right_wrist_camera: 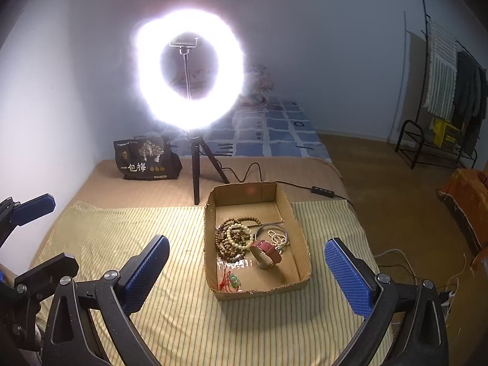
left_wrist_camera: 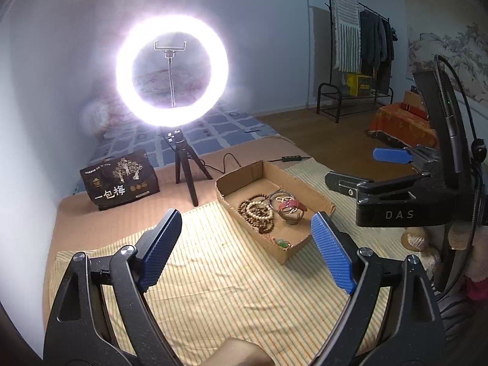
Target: Organize jewelry
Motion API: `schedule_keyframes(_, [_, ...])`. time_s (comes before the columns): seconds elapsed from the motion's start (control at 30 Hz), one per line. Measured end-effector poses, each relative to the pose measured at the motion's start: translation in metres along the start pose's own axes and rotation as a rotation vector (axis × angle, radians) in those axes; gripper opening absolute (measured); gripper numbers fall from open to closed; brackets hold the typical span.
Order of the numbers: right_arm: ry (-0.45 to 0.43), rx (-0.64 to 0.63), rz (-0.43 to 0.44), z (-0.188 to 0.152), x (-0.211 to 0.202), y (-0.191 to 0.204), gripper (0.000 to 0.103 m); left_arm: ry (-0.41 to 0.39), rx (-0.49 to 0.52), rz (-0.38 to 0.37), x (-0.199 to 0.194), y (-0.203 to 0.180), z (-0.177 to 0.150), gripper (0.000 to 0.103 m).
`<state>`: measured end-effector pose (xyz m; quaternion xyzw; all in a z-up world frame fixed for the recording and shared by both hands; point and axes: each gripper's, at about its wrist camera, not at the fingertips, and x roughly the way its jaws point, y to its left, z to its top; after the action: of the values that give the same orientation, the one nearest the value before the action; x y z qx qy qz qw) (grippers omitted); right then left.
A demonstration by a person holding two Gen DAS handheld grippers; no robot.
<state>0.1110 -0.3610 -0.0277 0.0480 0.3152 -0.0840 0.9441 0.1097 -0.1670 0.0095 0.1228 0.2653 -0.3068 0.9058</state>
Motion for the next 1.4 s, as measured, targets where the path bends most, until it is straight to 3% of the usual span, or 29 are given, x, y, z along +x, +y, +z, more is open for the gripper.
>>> schedule_keyframes(0.1, [-0.018, -0.003, -0.029, -0.005, 0.0, 0.0, 0.103, 0.003, 0.004, 0.014, -0.001, 0.0, -0.004, 0.099])
schedule_keyframes(0.8, [-0.017, -0.023, -0.076, -0.013, 0.011, -0.005, 0.103, 0.063, 0.031, 0.079, 0.017, -0.001, -0.015, 0.102])
schedule_keyframes(1.4, [-0.01, -0.044, -0.072, -0.013, 0.012, 0.002, 0.103, 0.063, 0.025, 0.077, 0.017, -0.001, -0.014, 0.102])
